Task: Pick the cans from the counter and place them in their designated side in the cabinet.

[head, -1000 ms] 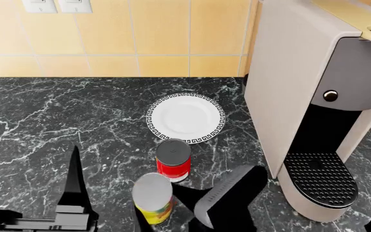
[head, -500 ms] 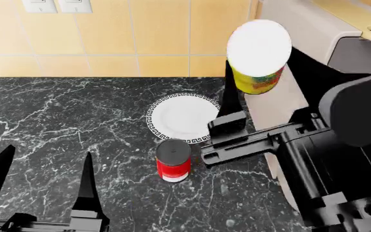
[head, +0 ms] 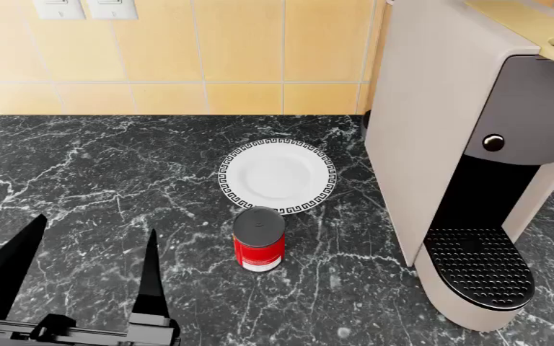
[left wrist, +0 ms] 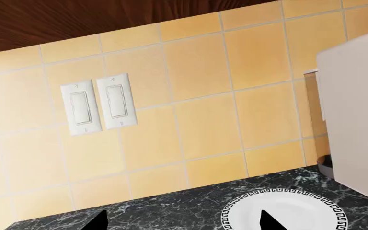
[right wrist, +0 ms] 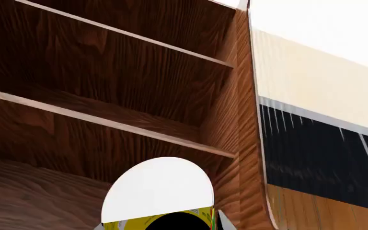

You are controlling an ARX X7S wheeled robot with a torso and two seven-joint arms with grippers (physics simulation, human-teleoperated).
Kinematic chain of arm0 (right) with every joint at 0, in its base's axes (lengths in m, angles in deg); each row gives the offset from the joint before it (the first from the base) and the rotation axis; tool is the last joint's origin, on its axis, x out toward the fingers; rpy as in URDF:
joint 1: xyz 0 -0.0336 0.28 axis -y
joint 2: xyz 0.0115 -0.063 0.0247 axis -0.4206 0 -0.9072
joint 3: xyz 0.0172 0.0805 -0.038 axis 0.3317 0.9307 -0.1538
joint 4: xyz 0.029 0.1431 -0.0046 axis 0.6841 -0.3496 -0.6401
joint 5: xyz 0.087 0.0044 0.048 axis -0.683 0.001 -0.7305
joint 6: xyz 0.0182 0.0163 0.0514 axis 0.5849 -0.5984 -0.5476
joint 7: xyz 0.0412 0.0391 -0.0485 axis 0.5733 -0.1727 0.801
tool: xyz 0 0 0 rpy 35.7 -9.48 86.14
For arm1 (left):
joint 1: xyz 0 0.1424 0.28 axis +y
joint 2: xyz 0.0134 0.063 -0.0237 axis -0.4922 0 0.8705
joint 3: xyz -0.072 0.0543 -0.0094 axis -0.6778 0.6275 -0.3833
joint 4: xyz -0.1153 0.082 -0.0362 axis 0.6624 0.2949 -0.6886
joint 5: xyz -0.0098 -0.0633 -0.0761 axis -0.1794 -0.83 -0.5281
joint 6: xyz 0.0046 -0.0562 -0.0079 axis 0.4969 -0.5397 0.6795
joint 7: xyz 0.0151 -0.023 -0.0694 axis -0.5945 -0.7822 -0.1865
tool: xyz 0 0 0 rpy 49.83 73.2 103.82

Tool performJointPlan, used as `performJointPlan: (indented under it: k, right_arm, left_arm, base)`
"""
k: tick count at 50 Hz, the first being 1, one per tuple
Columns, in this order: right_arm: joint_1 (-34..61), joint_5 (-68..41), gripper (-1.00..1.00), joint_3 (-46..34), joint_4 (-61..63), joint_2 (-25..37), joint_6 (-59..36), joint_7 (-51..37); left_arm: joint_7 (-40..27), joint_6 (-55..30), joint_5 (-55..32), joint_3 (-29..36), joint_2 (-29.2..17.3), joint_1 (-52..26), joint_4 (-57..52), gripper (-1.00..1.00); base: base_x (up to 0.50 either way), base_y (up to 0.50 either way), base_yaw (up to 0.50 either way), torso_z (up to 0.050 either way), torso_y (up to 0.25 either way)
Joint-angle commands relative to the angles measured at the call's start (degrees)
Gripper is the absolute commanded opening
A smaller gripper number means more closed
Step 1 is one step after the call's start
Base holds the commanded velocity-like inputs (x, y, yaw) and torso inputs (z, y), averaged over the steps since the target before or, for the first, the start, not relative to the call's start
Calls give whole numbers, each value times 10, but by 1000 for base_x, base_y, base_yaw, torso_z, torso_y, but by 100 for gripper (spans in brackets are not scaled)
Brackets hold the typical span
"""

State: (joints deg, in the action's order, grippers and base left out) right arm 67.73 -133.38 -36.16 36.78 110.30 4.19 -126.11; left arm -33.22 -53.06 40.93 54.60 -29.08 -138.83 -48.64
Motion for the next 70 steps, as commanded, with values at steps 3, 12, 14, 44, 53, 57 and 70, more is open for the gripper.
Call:
performJointPlan:
  k: [3,12,14,44,53,57,70]
  right_arm:
    - [-68,238,-100,145,-67,-53,-146,206]
    - [-111,409,-100,89,-124,-80,-55,344]
    - [-117,439,-100,68,-141,-86,-36,371]
    - [-136,475,-100,83,-720,-219,-49,358]
    - [-181,464,-100,82,-752,-209,-69,371]
    - [-188,471,-100,72,-757,-204,-62,383]
    - [-184,491,100,34,-696,-199,-47,416]
  left_arm:
    - [0,-14,-11,-1,10,-8,0,100]
    - [0,-42,-29,-34,27,10,0,100]
    - [0,-49,-34,-44,32,16,0,100]
    - [0,-103,-75,-130,63,73,0,100]
    - [0,-111,-87,-139,67,70,0,100]
    - [0,-116,-93,-146,70,73,0,100]
    - [0,-117,-93,-151,70,77,0,100]
  base:
    - [0,0,0,0,0]
    - [0,0,0,0,0]
    - [0,0,0,0,0]
    - [0,0,0,0,0]
    - [0,0,0,0,0]
    - [-3,0,0,0,0]
    - [0,0,0,0,0]
